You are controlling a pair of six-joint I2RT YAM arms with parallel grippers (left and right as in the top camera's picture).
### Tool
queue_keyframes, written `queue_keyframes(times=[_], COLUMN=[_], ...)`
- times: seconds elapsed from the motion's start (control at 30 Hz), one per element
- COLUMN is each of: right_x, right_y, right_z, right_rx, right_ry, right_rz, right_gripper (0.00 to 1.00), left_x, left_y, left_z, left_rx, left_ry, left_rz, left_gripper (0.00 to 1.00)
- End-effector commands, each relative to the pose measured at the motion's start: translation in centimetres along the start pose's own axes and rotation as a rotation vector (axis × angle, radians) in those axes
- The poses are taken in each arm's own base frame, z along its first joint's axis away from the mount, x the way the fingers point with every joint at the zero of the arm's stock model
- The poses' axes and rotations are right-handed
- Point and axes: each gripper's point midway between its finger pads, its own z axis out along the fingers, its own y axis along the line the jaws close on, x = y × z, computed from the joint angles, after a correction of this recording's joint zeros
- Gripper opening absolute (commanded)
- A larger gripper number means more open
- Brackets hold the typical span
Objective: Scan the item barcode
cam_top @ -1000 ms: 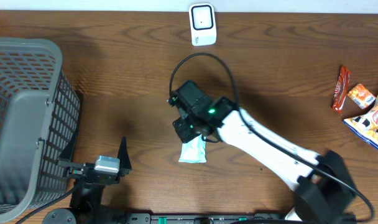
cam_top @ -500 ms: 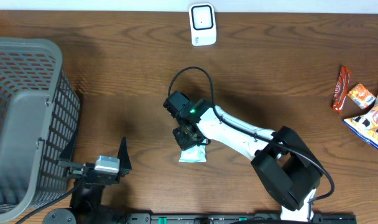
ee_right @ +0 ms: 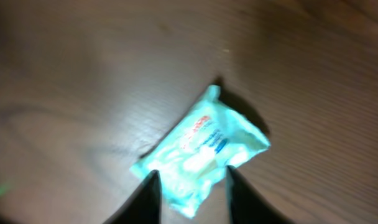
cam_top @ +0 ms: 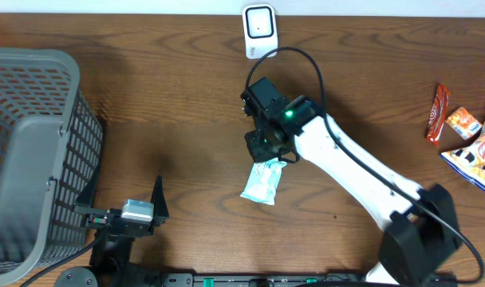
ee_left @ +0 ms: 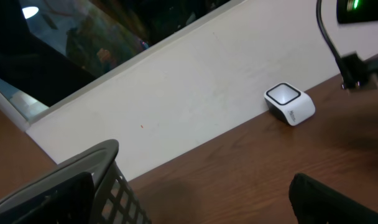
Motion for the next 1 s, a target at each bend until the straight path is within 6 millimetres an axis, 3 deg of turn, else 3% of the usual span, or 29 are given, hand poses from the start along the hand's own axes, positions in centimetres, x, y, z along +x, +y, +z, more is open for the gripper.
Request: queue_keyframes(times=[0.0,0.1,0.23,0.43,0.6,0.73,0.83,0.93,0.97], right_x=[2.6,4.6,6.8,6.9,8.4,9.9,10.3,10.6,10.7], right_y=[2.7,3.9,4.6,3.7,2.4,0.8,0.0,-0.9,-1.4], right_z=[1.2,2.6,4.5,6.6,8.8,10.5,10.6,10.1,9.8], right_rx=[-0.062,-0.058,0.005,0.201,0.281,0.332,0.354,0.378,0.394], right_ry=[0.086,0.125,0.139,0.005,0.019,0.081,0.101,0.11,0.112], right_rz=[-0.079,-0.05,0.071,-0.221,-0.259,-0.215,-0.153,-0.066,-0.036], right_gripper=[0.76,0.99,0.99,0.99,0.99,0.8,0.5,0.13,0.07], left_x=[-0.2,-0.2,-0.2,-0.2,-0.2,-0.2,-0.2,-0.2,-0.2], left_y=[0.3,0.3,0.3,0.3,0.3,0.3,0.3,0.3,0.3], left_z=[-0.2,-0.2,-0.2,-0.2,-0.2,-0.2,-0.2,-0.2,-0.2], left_rx=[-0.012,-0.012,-0.012,-0.012,-0.012,-0.012,-0.012,-0.012,-0.012], left_ry=[-0.006,-0.006,-0.006,-0.006,-0.006,-0.006,-0.006,-0.006,-0.006], left_rz=[0.004,0.004,0.004,0.004,0.004,0.004,0.004,0.004,0.004], left_gripper=[1.0,1.0,1.0,1.0,1.0,1.0,1.0,1.0,1.0])
